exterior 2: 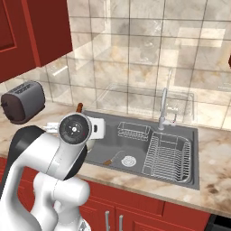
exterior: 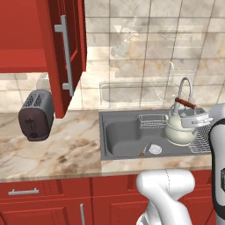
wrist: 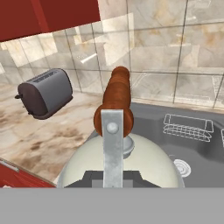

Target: Open the cabinet, pick the kettle from the cabinet, and place it in the sink.

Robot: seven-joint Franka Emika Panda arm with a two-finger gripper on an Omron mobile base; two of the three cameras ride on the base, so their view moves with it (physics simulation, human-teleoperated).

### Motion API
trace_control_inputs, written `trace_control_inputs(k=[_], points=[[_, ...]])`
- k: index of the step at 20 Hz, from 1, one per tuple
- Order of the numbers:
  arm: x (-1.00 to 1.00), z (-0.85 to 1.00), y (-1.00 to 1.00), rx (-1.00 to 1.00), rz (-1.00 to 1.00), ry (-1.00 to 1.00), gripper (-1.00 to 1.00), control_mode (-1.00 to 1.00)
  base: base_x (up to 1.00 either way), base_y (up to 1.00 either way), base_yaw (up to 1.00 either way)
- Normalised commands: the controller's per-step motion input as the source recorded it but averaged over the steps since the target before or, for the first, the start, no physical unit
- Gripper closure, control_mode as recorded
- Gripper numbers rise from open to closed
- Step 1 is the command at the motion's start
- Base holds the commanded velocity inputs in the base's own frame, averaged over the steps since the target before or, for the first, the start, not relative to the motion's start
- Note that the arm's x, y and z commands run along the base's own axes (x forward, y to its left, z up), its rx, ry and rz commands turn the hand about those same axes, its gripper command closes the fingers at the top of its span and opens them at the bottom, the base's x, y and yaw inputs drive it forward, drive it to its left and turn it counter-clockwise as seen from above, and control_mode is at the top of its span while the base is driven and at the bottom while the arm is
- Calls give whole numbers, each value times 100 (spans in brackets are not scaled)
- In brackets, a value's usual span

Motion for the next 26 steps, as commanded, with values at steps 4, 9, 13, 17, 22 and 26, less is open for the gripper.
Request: trace_control_inputs(k=[4,9,13,17,22,26], points=[[0,0,0,0,0,0,100,100,0,-4,-3],[0,0,0,0,0,0,100,100,0,0,0],[0,0,0,0,0,0,100,100,0,0,0],[0,0,0,0,0,0,100,100,0,0,0],[0,0,0,0,0,0,100,-100,0,0,0],[0,0,0,0,0,0,100,-100,0,0,0]])
